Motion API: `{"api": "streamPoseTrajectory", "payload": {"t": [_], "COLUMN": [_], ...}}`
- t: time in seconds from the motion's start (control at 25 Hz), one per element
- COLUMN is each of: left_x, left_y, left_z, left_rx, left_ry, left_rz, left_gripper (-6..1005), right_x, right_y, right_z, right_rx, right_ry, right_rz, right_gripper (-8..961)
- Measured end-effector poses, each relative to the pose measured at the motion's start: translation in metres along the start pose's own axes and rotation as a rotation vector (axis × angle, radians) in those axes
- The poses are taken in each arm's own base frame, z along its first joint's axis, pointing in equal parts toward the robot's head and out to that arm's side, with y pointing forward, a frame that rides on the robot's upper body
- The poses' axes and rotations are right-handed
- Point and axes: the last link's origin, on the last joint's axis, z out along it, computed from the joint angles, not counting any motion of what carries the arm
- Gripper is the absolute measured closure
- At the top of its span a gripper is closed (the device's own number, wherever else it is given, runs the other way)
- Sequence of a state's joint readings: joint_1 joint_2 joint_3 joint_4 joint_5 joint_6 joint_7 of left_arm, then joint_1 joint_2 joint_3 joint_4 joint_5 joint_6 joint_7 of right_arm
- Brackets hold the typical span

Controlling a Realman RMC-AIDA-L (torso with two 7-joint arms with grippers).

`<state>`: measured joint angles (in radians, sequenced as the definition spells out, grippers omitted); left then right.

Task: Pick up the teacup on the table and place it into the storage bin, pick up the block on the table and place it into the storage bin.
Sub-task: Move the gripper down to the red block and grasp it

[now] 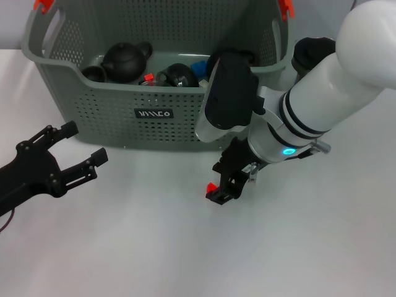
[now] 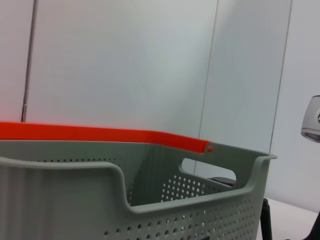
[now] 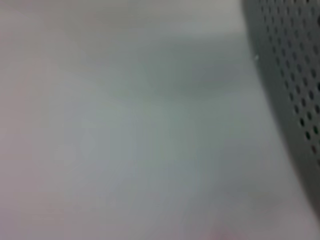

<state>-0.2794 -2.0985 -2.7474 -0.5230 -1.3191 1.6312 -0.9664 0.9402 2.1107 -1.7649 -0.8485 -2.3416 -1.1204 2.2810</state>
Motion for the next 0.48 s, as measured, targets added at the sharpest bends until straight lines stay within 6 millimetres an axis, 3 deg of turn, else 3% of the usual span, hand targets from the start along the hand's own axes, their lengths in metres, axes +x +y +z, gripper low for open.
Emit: {"api": "streamPoseTrajectory", "payload": {"t": [0.48], "left_x": [0.000], "left_y": [0.000], "left_z": [0.000], "left_rx": [0.000], "left_ry": [-0.002], "left_rz": [0.000], "left_gripper": [118], "right_x": [0.006], "right_y": [-0.005], "right_z": [0.014], "right_rx": [-0.008], "right_ry": [-0.022], "right_rz": [0.094], "right_gripper": [343]}}
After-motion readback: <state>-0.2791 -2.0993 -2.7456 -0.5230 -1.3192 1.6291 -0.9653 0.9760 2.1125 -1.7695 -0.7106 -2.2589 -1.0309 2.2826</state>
